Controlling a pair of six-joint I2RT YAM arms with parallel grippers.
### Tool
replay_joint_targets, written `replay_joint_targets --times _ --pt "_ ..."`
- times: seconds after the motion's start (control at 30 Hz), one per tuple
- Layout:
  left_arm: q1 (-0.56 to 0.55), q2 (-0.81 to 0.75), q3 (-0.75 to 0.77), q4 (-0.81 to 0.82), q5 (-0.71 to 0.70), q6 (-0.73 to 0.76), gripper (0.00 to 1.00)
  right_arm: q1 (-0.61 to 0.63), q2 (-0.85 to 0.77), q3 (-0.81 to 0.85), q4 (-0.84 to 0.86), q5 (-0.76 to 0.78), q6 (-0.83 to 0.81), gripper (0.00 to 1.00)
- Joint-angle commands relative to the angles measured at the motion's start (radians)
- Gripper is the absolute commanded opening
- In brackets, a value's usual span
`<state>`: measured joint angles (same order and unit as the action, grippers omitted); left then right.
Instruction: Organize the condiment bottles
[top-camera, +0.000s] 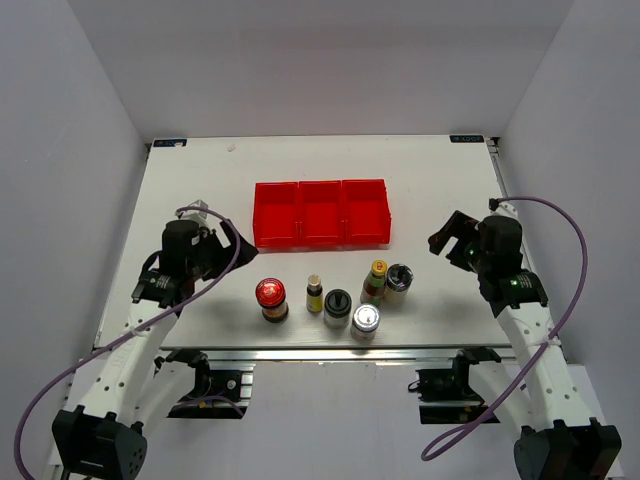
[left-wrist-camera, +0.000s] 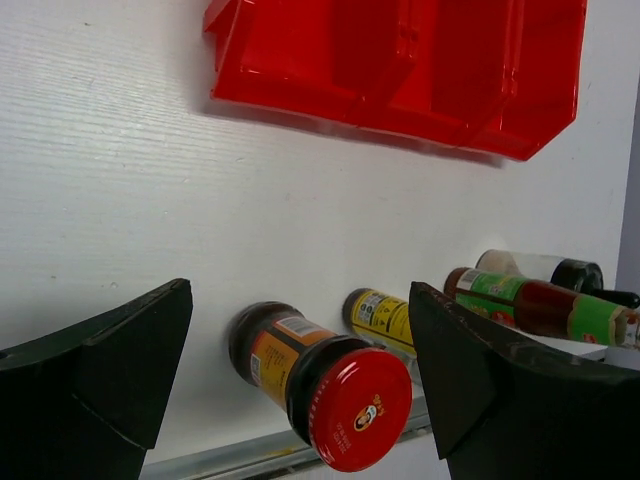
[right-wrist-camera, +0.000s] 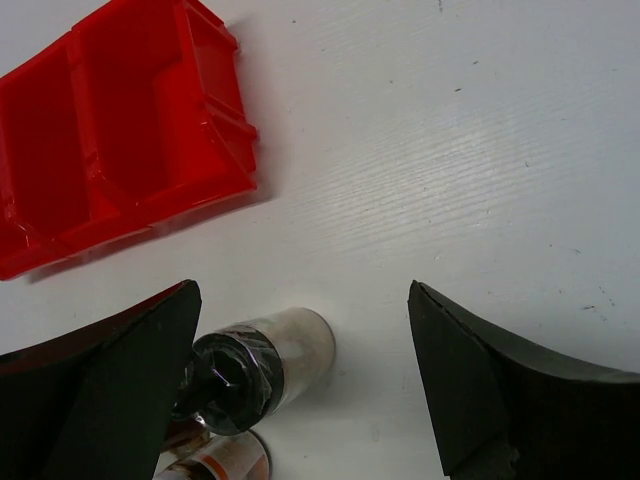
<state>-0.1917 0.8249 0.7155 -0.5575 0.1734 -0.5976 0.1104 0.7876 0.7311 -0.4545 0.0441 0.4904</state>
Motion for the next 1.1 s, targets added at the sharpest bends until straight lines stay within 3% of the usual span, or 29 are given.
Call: replay_joint_targets --times 0.0,0.1,0.13,0.17,0.23,0.33,0.53,0.8,1.07 --pt "-0.038 0.005 0.064 -0.024 0.018 0.047 0.98 -0.005 0.001 0.042 0.007 -0.012 -0.022 0.89" --pt "-0.219 0.029 0.088 -0.039 -0.127 0.051 0.98 -0.005 0.01 0.039 0.007 -0.004 -0.03 0.89" --pt "-0.341 0.039 0.122 -0.059 -0.202 0.036 0.98 -0.005 0.015 0.039 -0.003 -0.003 -0.036 0.9" --pt "-0.395 0.058 0.139 -0.112 -0.341 0.026 0.98 -0.003 0.024 0.045 -0.009 -0.001 -0.036 0.89" --pt "-0.49 0.072 0.165 -0.163 -0.414 -0.001 0.98 -0.005 0.033 0.051 -0.019 0.0 -0.039 0.9" --pt "-0.547 0.077 0.154 -0.179 -0.416 -0.011 0.98 -0.005 0.047 0.05 -0.024 -0.018 -0.044 0.89" --pt "-0.635 0.079 0.147 -0.275 -0.55 -0.093 0.98 -0.003 0.065 0.047 -0.023 -0.03 -0.052 0.89" --pt "-0.732 0.12 0.101 -0.246 -0.497 -0.094 0.98 -0.005 0.078 0.04 -0.019 -0.029 -0.052 0.89" --pt "-0.738 0.183 0.076 -0.237 -0.554 -0.125 0.98 -0.005 0.088 0.031 -0.016 -0.032 -0.053 0.89"
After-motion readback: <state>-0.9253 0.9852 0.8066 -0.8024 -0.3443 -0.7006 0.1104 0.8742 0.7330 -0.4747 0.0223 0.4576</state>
